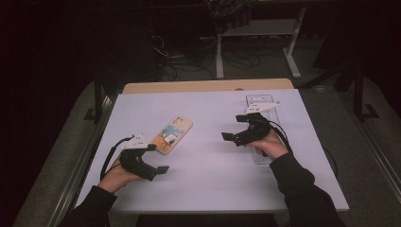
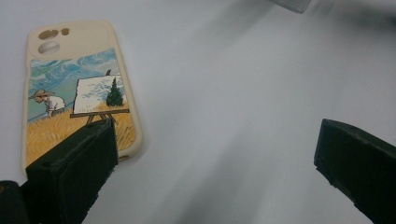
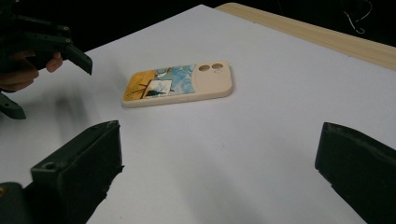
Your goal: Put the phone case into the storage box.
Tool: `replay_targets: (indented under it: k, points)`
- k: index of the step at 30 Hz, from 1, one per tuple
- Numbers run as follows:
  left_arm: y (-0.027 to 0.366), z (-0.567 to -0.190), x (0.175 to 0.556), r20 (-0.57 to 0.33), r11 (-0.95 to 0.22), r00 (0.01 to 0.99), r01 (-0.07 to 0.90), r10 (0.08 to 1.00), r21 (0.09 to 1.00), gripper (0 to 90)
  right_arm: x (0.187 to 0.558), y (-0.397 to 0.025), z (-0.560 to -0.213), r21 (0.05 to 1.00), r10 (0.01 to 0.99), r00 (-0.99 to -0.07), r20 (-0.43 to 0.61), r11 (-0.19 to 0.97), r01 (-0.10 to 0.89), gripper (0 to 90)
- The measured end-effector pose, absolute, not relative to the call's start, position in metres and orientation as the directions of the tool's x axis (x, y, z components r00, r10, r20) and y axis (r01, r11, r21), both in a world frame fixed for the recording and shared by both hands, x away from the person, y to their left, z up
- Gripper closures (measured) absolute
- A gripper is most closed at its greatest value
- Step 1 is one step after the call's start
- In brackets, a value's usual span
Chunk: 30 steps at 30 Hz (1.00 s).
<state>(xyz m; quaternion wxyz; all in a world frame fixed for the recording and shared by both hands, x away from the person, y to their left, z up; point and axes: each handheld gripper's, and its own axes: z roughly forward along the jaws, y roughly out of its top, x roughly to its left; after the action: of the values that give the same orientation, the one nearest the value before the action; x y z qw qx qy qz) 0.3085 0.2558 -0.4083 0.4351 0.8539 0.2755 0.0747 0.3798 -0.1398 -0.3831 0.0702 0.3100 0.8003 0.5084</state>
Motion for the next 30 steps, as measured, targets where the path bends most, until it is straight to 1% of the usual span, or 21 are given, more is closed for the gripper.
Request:
replay_targets:
  k: [11,18,30]
  points:
    - [0.255,-0.41,0.309,-0.101,-0.482,0.834,0.407,0.542,0.776,0.0,0.38,-0.14,-0.383,0.858,0.567,-0.798,0.205,0.287,0.425,0.0]
    - [0.254,-0.409,0.311,-0.113,-0.486,0.83,0.424,0.547,0.764,0.0,0.38,-0.14,-0.383,0.858,0.567,-0.799,0.201,0.291,0.422,0.0]
    - [0.254,-0.4,0.321,-0.102,-0.484,0.819,0.428,0.564,0.764,0.0,0.379,-0.139,-0.383,0.857,0.564,-0.8,0.204,0.292,0.424,0.0]
